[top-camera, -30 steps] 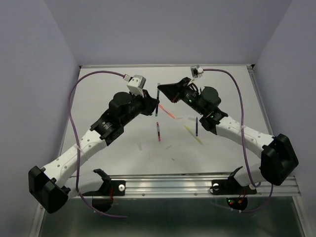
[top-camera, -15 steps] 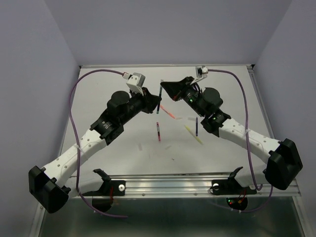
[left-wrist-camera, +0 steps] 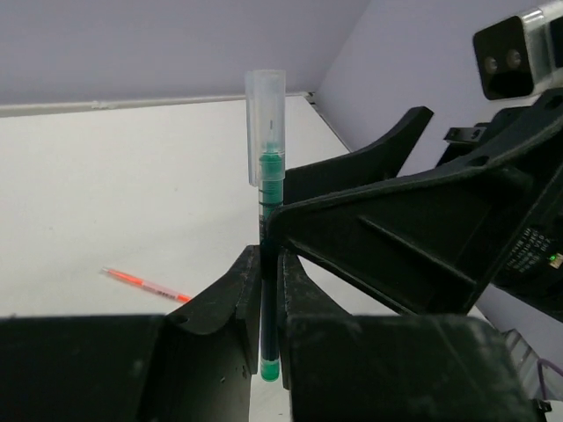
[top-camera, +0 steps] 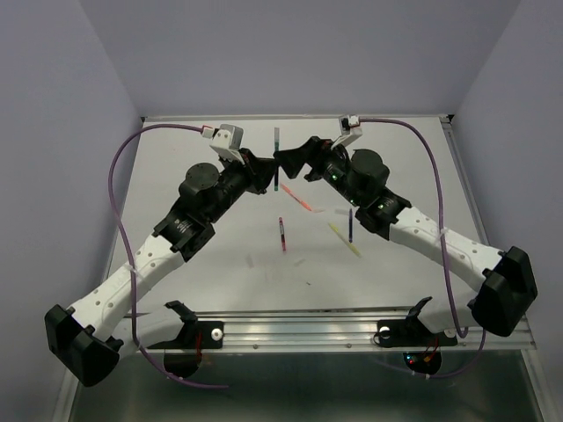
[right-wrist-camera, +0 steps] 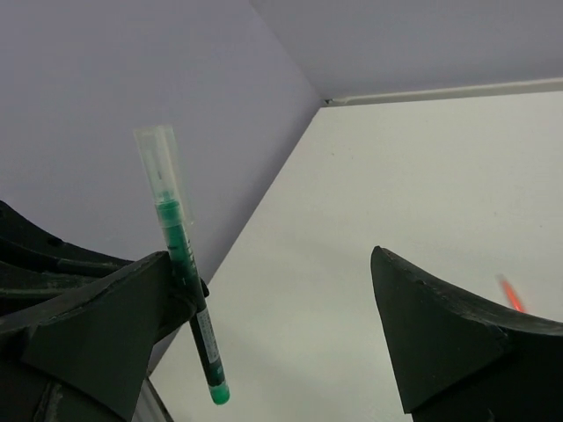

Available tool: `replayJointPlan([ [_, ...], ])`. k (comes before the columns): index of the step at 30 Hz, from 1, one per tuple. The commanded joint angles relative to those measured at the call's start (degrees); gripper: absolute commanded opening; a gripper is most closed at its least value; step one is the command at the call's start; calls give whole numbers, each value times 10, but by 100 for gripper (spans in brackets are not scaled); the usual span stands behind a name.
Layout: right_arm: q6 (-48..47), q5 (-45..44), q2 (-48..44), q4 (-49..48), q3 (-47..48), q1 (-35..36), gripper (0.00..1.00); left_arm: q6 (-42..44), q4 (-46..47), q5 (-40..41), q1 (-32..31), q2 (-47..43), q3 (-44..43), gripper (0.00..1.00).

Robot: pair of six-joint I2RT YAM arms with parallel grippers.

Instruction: Insert the pens into the pen caps

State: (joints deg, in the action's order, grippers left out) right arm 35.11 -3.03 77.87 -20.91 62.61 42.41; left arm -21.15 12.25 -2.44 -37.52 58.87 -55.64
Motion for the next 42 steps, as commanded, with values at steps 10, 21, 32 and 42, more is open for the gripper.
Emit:
replayJointPlan([
  [10, -76, -240, -77, 172, 38, -17, 100, -36, -98, 56, 114, 85, -55, 0],
  [21, -48, -158, -14, 313, 23, -133, 100, 54, -308, 171, 218, 286, -198, 0],
  [32, -94, -176, 28, 312, 19, -157, 100, 138, -277, 122, 309, 425, -222, 0],
  [42, -109, -165, 49, 313, 24, -162, 100, 173, -268, 84, 354, 504, -233, 6],
])
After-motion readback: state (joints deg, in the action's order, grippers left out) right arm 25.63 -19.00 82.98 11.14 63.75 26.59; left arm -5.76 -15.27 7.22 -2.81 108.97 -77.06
